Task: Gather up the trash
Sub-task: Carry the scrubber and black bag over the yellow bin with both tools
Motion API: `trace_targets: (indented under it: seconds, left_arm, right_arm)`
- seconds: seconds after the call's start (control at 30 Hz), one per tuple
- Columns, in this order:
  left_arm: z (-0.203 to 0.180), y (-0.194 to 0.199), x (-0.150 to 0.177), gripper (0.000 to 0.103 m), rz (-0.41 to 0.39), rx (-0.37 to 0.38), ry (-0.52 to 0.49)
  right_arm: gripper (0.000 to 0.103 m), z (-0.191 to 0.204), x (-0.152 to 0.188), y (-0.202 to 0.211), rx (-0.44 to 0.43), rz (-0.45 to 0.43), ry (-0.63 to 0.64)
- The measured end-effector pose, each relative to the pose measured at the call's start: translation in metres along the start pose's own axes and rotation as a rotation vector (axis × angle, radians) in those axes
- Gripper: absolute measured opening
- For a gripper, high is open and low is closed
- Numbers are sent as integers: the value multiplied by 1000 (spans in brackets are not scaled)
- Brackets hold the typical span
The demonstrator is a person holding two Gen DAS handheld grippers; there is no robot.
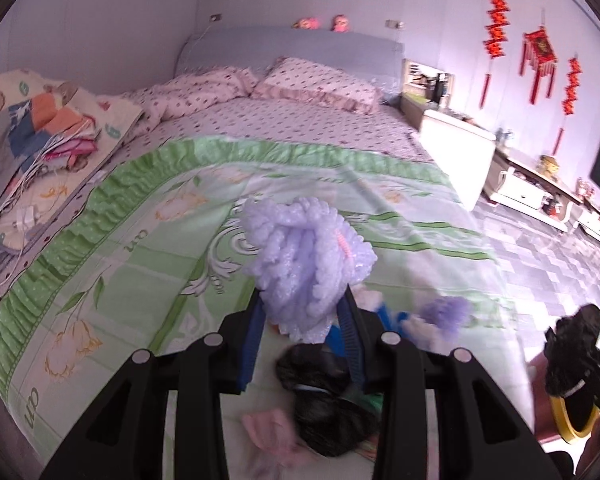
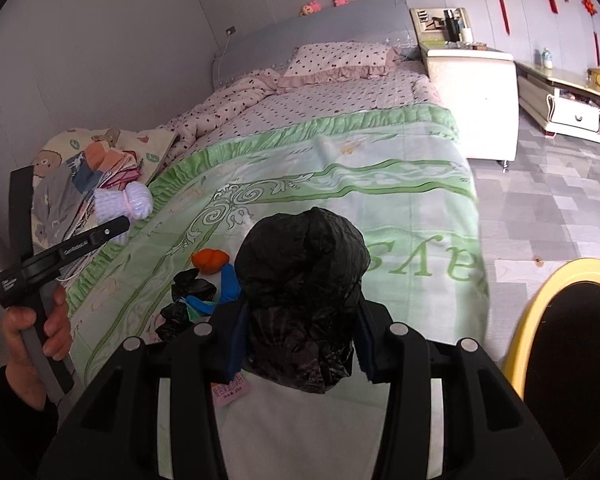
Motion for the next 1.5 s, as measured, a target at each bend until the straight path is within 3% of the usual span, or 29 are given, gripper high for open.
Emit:
trace_targets:
  seconds: [0.33, 0.9, 1.5]
  left_arm:
    - [-75, 41, 5, 34, -50, 103, -61]
    - [-210, 53, 16, 34, -41, 284, -190]
    - [-322, 7, 45, 34, 80, 383, -338]
  right_arm:
    - [42, -31, -8, 60, 49, -56, -6]
    - [42, -108, -14, 129, 127, -116, -57]
    - [43, -212, -5, 170, 251, -132, -134]
Point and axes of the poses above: each gripper's, at about its wrist camera, not at the fingertips, and y roughly against the way its jaws point, z to its left, x to its underside, the point moved 2 cm from there along -y, roughly the way its jaws point, and after that the axes turned 4 degrees about -y, right-handed, at the moved point
